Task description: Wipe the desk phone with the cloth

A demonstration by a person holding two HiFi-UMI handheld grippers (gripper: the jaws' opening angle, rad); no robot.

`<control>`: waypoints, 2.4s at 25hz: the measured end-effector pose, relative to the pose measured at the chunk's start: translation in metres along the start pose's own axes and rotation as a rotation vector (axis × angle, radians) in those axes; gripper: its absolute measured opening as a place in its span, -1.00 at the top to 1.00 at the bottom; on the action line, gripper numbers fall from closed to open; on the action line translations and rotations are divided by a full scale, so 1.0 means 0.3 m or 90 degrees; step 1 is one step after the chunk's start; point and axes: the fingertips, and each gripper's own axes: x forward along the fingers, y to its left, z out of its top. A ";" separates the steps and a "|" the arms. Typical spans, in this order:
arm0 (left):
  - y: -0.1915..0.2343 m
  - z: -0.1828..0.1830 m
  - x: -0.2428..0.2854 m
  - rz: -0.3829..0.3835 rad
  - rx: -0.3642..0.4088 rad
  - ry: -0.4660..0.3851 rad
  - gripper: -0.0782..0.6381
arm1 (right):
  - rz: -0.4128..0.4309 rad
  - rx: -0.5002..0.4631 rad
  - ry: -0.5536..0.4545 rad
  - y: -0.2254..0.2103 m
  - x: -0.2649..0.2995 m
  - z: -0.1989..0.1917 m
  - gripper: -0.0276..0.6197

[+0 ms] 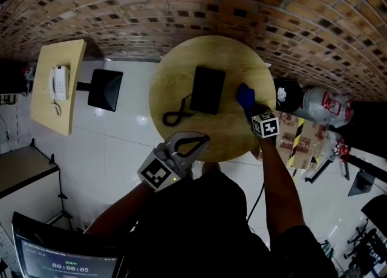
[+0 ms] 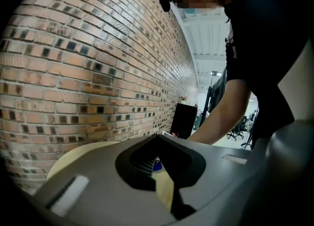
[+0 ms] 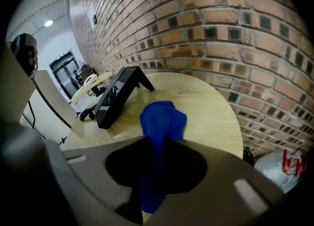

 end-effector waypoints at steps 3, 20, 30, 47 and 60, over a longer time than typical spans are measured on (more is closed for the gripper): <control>0.002 0.013 -0.010 0.003 -0.005 -0.004 0.76 | 0.014 -0.020 -0.029 0.043 -0.026 0.068 0.67; 0.076 0.031 -0.219 0.099 -0.015 -0.047 0.76 | 0.081 -0.238 -0.097 0.358 0.093 0.587 0.67; 0.094 0.002 -0.292 0.128 -0.026 -0.055 0.76 | 0.065 -0.295 -0.059 0.399 0.165 0.531 0.67; 0.078 -0.010 -0.292 0.103 -0.024 -0.049 0.76 | 0.151 -0.265 0.031 0.613 0.147 0.128 0.67; 0.092 -0.016 -0.358 0.117 -0.026 -0.058 0.76 | 0.108 -0.263 -0.078 0.561 0.126 0.472 0.67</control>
